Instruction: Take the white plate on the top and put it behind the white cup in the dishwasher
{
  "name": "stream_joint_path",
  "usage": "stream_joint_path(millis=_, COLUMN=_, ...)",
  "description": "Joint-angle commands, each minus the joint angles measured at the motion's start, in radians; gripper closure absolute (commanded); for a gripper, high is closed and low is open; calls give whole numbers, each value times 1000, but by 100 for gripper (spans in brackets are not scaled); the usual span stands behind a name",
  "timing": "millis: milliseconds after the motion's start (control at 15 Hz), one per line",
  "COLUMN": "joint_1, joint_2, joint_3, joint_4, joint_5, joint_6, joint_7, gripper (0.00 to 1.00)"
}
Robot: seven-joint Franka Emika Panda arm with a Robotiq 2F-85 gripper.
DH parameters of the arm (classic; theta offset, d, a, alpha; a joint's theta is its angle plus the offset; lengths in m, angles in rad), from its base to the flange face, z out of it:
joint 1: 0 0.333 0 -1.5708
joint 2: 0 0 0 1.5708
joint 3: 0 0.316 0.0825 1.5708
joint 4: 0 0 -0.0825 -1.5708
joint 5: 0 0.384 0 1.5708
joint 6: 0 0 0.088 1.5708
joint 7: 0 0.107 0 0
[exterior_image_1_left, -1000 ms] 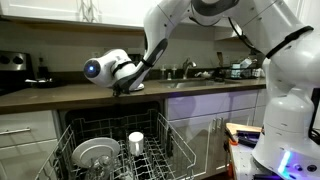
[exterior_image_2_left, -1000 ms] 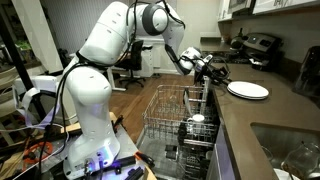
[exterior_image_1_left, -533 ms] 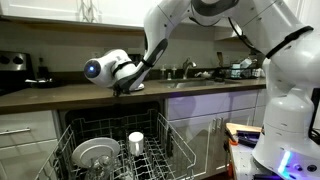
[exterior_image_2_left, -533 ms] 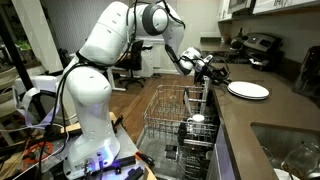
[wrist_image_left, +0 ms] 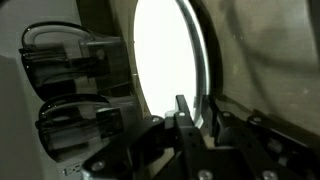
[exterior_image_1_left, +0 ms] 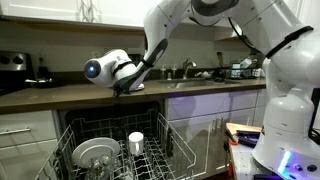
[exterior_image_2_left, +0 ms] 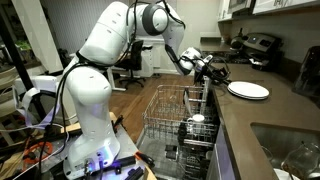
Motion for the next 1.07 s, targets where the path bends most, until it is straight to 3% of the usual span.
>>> stream_joint_path(millis=0, joint_1=-13, joint_2=-12, joint_3=6, joint_4=-20, joint_5=-14, joint_6=10, joint_7=23, gripper=82)
stream_joint_path(millis=533, joint_1=-15, joint_2=-18, joint_3=3, joint_4=-25, joint_5=-16, joint_6=7, joint_7=23, gripper=76)
stream_joint_path(millis=600, joint_1=-15, joint_2=-18, joint_3=2, joint_4=-25, joint_5=-16, joint_6=7, joint_7=23, gripper=78)
stream_joint_path(millis=667, joint_1=-16, joint_2=-18, joint_3=1, joint_4=-27, joint_5=-18, joint_6=8, joint_7=23, gripper=89)
stream_joint_path(millis=733, joint_1=-17, joint_2=-19, joint_3=0, joint_4=-28, joint_5=-18, joint_6=7, joint_7=23, gripper=88)
stream_joint_path(millis=800, joint_1=-18, joint_2=-20, joint_3=-2, joint_4=-31, joint_5=-17, joint_6=6, joint_7=24, gripper=81)
stream_joint_path(millis=1000, joint_1=-24, joint_2=-21, joint_3=-6, joint_4=-35, joint_5=-18, joint_6=7, joint_7=23, gripper=80)
